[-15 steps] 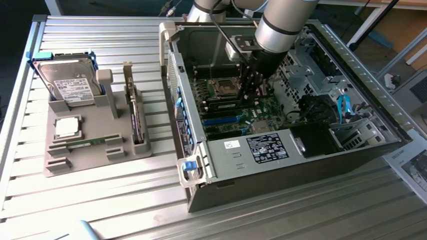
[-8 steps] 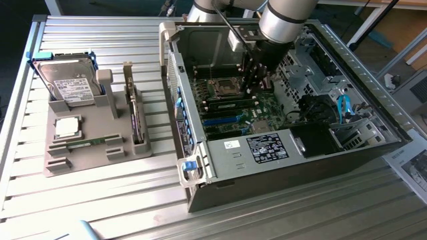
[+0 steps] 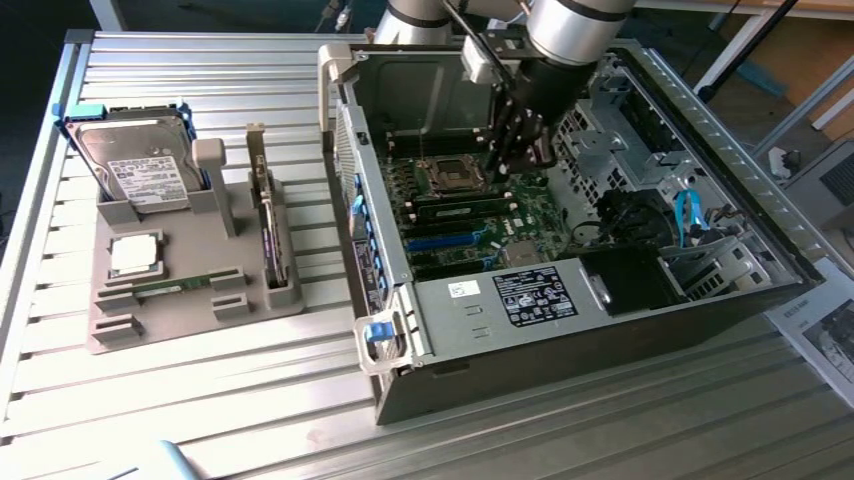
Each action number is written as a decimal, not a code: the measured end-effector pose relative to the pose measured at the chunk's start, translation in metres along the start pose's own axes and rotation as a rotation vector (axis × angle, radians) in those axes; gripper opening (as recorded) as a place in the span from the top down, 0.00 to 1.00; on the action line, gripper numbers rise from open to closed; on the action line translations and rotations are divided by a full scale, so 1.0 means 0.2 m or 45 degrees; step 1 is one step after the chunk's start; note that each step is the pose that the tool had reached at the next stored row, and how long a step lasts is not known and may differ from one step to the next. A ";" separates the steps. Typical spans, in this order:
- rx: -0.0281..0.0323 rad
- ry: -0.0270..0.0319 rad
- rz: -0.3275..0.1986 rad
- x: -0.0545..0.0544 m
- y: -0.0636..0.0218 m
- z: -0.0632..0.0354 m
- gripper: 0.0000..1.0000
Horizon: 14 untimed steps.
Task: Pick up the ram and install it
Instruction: 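Insert the ram into the slot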
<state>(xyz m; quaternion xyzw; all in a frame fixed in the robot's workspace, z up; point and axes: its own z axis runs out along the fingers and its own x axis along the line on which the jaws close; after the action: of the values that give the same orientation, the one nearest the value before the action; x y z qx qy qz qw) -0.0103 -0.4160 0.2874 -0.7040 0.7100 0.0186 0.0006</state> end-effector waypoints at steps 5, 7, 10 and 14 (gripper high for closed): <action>0.0001 -0.0002 0.000 0.00 0.001 -0.050 0.75; 0.0000 -0.0001 0.000 0.00 0.002 -0.076 0.75; 0.0000 -0.0001 0.000 0.00 0.003 -0.123 0.75; 0.0000 -0.0002 0.000 -0.01 0.005 -0.192 0.75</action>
<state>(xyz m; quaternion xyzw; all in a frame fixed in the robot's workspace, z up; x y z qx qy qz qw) -0.0103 -0.4159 0.3258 -0.7040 0.7100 0.0186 0.0007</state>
